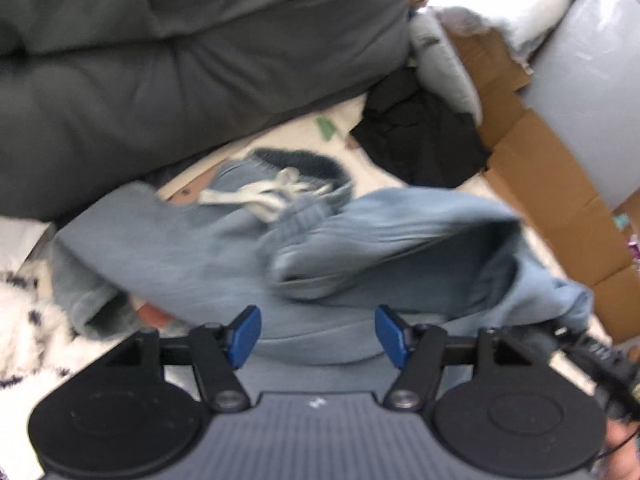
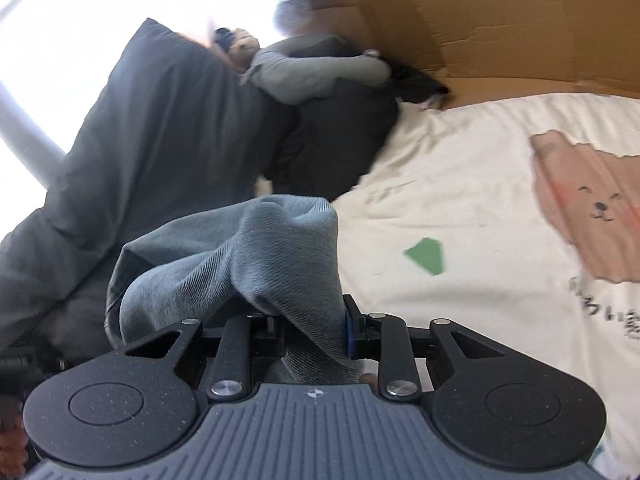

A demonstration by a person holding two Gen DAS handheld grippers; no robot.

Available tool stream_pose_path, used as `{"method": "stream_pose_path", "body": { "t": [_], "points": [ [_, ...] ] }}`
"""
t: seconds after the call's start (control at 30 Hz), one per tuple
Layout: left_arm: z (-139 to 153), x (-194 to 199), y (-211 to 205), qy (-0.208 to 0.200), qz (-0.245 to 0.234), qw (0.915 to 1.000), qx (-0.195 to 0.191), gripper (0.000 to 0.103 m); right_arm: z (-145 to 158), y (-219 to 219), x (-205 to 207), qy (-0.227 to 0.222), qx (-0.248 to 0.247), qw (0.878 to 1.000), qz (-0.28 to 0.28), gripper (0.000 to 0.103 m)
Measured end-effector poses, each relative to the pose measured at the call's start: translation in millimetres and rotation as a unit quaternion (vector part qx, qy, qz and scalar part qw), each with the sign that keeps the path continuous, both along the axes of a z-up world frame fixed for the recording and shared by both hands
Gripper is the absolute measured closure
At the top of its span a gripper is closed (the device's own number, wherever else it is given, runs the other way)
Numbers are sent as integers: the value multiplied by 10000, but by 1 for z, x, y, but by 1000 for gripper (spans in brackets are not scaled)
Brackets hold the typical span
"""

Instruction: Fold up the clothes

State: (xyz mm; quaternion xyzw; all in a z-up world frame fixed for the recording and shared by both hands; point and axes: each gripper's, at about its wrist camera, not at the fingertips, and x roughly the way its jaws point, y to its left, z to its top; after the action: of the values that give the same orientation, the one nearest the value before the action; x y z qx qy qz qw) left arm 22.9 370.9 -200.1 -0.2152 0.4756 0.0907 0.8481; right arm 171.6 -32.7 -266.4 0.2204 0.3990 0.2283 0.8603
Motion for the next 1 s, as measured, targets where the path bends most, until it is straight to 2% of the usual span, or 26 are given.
{"method": "stream_pose_path", "body": {
  "t": [0.27, 0.53, 0.67, 0.9, 1.0],
  "points": [
    [-30, -5, 18, 249, 141, 9996, 40, 37, -2, -21, 20, 92, -109, 9995, -290, 87],
    [-37, -15, 34, 305, 233, 9992, 123, 37, 8, -30, 60, 9, -216, 9986, -476, 88],
    [-39, -15, 32, 341, 94, 9991, 233, 37, 11, -37, 83, -56, -256, 9984, -510, 89],
    [-41, -9, 21, 425, -226, 9983, 333, 36, 22, -40, 131, -167, -444, 9987, -207, 89],
    [-41, -6, 14, 405, -464, 9972, 422, 30, 27, -39, 155, -391, -589, 9975, -6, 89]
  ]
}}
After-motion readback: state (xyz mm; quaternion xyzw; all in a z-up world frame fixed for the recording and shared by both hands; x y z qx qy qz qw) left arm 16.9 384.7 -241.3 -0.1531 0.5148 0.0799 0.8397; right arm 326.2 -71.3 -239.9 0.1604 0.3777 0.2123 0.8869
